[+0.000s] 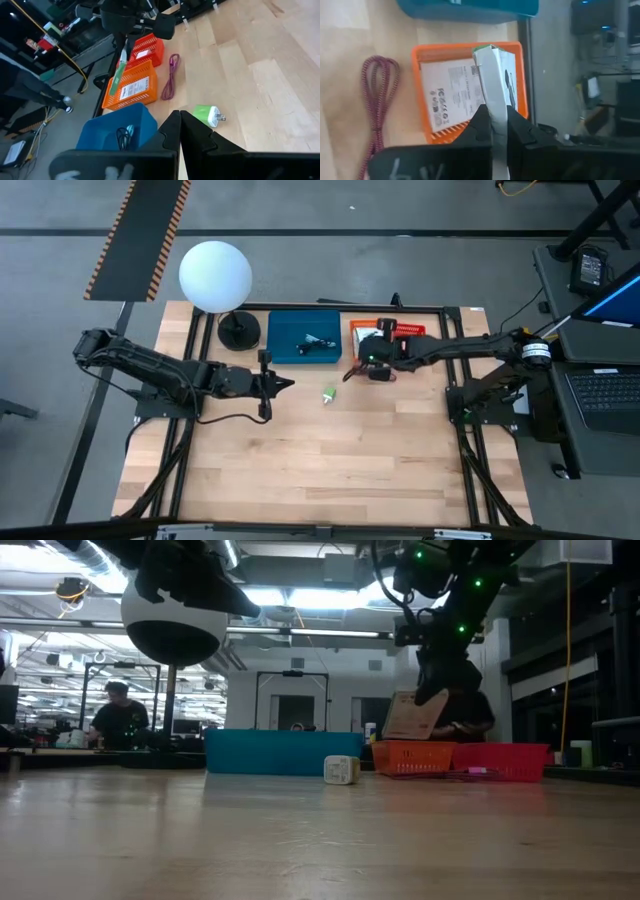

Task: Pick and place items into bin
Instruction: Put the white card reader box into the orange bin

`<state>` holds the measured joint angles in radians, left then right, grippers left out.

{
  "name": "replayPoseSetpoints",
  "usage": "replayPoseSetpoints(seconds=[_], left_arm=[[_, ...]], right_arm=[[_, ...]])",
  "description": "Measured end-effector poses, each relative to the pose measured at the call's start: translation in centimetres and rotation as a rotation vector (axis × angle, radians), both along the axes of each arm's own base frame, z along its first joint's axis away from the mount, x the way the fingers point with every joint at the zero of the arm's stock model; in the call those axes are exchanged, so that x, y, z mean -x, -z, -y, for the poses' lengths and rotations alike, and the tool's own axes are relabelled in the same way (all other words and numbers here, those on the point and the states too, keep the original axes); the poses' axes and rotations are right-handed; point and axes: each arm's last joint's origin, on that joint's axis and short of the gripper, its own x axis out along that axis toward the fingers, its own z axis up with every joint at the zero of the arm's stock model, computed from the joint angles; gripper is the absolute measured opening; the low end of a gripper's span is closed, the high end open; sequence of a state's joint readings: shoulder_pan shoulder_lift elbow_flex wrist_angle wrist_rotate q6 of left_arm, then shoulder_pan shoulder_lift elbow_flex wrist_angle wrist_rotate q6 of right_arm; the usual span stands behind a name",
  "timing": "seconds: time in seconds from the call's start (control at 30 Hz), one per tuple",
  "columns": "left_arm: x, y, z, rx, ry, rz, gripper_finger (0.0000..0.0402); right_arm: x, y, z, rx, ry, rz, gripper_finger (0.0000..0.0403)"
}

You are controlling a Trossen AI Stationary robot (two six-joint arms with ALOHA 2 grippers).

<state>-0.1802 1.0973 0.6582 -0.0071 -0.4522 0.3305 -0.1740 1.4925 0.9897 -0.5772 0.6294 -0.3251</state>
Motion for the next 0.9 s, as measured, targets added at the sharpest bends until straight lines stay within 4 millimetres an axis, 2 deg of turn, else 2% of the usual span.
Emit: replayPoseSetpoints(seconds=[0.27, 0.9], left_arm=[[0.0, 0.0, 0.0, 0.007, -0.002, 0.002, 0.0003], [0.0, 0.0, 0.0, 0.007, 0.000, 0.002, 0.0003]], right_arm=[[0.1, -0.1, 1.7, -0.055, 0.006, 0.035, 0.0006], [0.3, 0.6, 3.4, -0.124, -0.014, 0.014, 0.0006]])
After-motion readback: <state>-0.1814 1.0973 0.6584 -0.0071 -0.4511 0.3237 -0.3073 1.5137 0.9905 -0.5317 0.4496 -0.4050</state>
